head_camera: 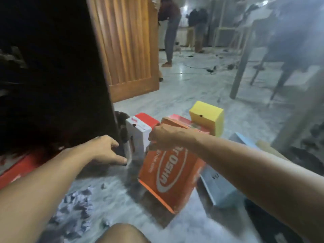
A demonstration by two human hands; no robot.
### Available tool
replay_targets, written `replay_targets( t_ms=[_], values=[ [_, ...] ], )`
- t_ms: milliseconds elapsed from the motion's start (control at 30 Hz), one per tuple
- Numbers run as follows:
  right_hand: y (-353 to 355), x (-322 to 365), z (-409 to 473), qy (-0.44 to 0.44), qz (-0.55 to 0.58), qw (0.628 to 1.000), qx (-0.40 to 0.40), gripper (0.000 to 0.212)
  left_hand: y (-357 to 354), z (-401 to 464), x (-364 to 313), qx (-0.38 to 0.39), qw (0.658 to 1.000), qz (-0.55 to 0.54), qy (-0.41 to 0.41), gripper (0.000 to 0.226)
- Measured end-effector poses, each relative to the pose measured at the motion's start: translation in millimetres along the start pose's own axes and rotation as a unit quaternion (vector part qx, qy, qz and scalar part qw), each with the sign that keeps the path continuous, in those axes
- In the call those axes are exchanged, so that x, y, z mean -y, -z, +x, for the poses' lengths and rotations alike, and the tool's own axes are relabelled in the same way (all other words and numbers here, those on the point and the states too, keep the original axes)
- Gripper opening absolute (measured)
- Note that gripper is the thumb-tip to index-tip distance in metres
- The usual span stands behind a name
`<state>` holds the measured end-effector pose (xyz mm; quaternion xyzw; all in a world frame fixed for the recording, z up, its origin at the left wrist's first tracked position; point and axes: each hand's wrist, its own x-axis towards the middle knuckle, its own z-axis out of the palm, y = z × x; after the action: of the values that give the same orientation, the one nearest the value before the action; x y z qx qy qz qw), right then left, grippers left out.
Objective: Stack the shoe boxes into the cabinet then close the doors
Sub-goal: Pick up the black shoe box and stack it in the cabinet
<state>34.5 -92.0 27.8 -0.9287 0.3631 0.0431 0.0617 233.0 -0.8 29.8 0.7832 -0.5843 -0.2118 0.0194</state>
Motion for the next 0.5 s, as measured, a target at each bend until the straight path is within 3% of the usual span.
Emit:
replay_targets(
  t_ms=[200, 333, 400, 500],
  values=[
    [-12, -75, -125, -0.143, 0.027, 0.987, 0.062, 0.039, -46, -5, -116, 0.062, 0.990, 0.005, -0.123, 0.094],
    [-21, -106, -207, -0.219, 0.048, 0.968, 0.116, 0.051, -92, -20, -187, 0.105, 0.976, 0.034, -0.187, 0.078],
    [-34, -127, -242, -0.273, 0.081, 0.952, 0.111, 0.053, -117, -27, -220, 0.128, 0.967, 0.042, -0.218, 0.058],
    [-57, -155, -295, -0.329, 0.106, 0.931, 0.113, 0.037, -157, -35, -264, 0.165, 0.956, 0.012, -0.244, 0.077]
  ],
)
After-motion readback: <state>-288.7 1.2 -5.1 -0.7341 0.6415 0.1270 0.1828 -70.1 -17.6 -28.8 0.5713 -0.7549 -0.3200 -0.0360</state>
